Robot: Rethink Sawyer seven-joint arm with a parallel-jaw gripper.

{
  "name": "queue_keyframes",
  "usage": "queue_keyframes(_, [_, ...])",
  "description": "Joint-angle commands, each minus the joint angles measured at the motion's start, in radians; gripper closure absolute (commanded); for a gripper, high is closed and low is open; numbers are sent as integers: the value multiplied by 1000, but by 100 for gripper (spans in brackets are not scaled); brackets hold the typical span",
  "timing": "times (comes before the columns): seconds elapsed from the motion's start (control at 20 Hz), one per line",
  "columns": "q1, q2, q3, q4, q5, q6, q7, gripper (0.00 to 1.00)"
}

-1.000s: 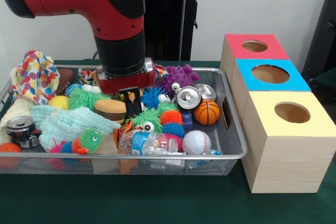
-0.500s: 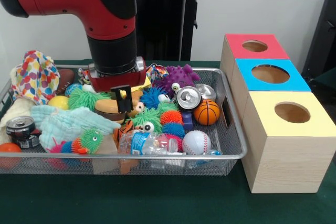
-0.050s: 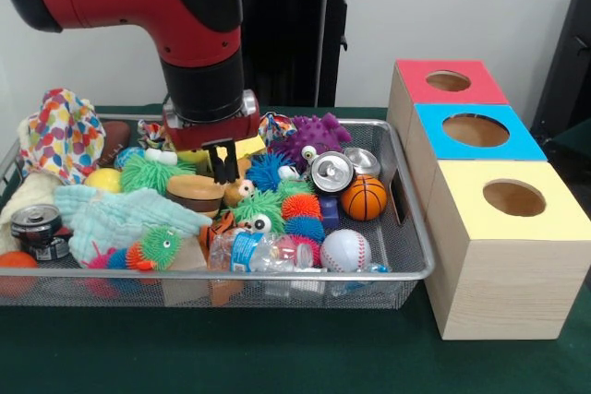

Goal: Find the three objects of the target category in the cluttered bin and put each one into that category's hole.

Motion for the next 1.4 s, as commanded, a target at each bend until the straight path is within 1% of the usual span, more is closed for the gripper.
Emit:
queue_keyframes(0.05, [-19,-25,-3,123,-39,75,-160,100])
queue_keyframes(0.4, [-17,-31,-6,131,-39,75,-148,100])
queue_keyframes(1.05, [-20,-23,-5,124,-55,57,-155,100])
queue_keyframes(1.1, [-21,-22,-4,124,-56,54,-156,0])
queue_keyframes(1.4, [-27,-21,4,123,-65,32,-167,0])
